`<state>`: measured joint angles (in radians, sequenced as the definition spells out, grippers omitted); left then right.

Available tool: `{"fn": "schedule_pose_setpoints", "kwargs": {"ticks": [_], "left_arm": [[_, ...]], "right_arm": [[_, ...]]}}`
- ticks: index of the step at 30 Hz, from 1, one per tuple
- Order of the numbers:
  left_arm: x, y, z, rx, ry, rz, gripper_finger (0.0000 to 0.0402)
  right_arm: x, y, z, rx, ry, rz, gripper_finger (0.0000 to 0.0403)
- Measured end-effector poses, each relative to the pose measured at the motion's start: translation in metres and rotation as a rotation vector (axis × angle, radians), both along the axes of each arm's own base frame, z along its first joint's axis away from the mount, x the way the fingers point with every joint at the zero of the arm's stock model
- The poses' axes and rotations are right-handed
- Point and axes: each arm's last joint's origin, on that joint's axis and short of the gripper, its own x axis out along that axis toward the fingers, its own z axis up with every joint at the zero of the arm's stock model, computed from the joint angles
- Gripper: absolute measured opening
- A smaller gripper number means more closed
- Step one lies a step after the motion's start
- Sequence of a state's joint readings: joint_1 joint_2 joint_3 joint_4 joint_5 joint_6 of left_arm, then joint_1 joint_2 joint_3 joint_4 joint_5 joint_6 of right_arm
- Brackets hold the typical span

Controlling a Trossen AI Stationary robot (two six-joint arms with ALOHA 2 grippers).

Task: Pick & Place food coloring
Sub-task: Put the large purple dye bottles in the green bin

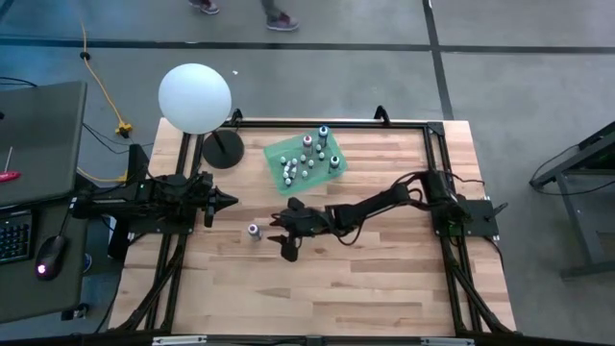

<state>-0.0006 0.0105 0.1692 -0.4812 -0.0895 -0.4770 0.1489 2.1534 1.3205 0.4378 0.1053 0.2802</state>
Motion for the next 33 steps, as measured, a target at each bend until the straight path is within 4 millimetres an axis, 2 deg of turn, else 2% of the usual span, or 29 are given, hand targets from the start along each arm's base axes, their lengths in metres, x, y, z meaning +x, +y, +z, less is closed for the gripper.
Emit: {"fn": "schedule_pose_setpoints", "kwargs": {"ticks": [23,29,33], "left_arm": [[0.0,0.0,0.0,0.0,0.0,0.0,0.0],[0.0,0.0,0.0,0.0,-0.001,0.001,0.0],[0.0,0.0,0.0,0.0,-0.001,0.0,0.0]], "right_arm": [[0.007,-0.02,0.008,-0.114,-0.104,-0.008,0.0205],[0.027,-0.017,0.015,-0.159,-0.13,0.032,0.0205],[0.033,-0.017,0.01,-0.126,-0.044,0.004,0.0204]]}}
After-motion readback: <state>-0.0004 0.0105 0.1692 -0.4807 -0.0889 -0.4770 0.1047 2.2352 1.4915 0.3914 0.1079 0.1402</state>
